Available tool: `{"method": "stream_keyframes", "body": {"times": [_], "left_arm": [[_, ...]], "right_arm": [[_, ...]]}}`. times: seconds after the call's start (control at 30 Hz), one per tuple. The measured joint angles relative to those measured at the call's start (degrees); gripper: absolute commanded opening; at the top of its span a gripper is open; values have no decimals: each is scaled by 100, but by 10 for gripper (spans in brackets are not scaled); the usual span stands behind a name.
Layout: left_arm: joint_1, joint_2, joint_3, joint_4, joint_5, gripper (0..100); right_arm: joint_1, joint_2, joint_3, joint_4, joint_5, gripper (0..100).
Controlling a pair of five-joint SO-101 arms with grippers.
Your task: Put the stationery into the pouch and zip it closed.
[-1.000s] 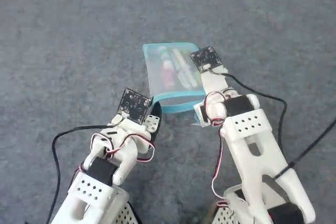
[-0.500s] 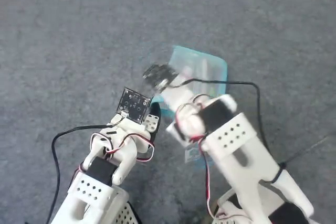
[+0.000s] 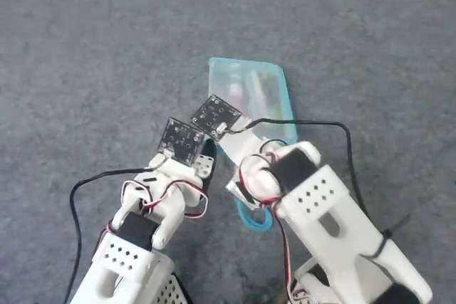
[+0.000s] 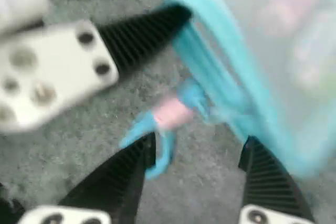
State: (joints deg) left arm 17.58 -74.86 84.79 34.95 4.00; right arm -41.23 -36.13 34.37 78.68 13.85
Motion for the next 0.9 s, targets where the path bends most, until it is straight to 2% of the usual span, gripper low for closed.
{"method": "stream_keyframes", "body": {"times": [0.23,0.5,0.9], "left_arm": [[-44,0,0,0,0,12],[-44,0,0,0,0,12],[-44,0,0,0,0,12]], "right_arm": [[167,-1407,1046,-79,571,273],[1565,-2224,2145,-932,1407,274],[1618,-2251,2303,-1749,1758,274]]}}
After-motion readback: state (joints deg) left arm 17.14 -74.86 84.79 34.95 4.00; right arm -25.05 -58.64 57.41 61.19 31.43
